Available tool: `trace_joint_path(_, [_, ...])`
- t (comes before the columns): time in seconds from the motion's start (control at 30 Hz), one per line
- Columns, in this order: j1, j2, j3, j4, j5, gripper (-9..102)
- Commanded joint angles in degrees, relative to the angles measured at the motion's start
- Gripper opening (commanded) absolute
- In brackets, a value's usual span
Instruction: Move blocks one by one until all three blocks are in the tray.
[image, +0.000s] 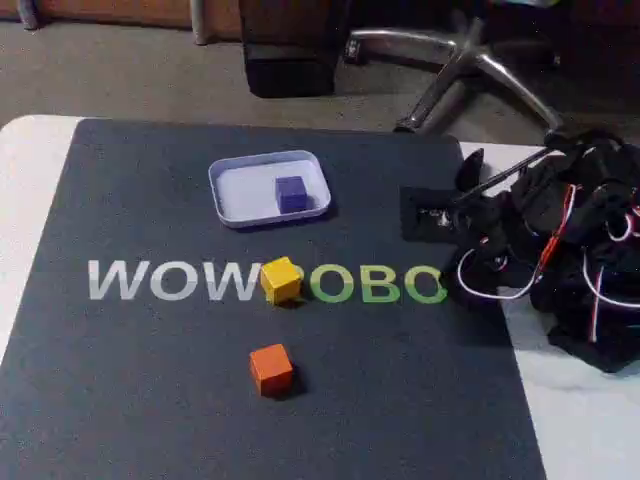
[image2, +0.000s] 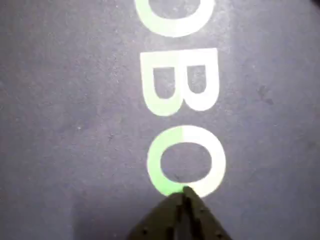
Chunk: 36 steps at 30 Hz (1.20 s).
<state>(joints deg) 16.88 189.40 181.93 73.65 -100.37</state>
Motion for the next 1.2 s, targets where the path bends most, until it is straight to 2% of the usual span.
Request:
trace_joint_path(0.0, [0.4,0.1,-0.3,0.3,0.1,-7])
trace_joint_path(0.9, [-0.3,0.1,-0.3,0.3,-0.1,-7])
trace_joint_path(1.17, [-4.7,0.1,-0.3,0.3,-0.1,-8])
